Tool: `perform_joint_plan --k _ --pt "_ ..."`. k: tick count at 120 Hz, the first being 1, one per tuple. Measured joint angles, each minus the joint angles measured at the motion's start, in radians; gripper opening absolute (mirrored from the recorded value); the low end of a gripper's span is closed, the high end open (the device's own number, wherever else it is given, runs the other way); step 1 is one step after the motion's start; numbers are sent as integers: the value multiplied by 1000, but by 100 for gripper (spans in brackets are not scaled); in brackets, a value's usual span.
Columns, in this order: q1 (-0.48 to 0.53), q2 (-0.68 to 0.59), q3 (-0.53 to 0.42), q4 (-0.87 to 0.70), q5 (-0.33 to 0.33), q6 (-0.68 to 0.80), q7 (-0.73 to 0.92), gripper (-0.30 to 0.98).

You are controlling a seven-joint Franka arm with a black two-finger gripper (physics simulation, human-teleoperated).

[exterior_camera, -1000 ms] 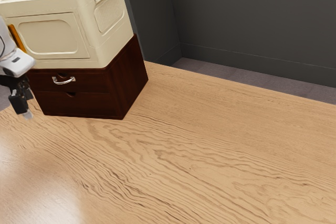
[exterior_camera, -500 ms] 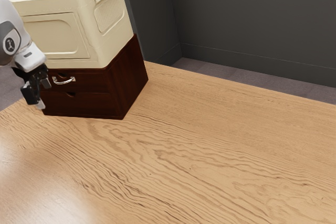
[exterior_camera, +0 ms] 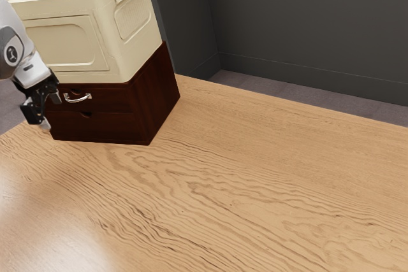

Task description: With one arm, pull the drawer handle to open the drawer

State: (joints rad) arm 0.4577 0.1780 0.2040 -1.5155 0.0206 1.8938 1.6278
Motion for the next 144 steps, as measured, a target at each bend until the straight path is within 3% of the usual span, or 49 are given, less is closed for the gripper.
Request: perform_joint_plan --k 144 --pt "6 76 -5 4 -73 201 160 69"
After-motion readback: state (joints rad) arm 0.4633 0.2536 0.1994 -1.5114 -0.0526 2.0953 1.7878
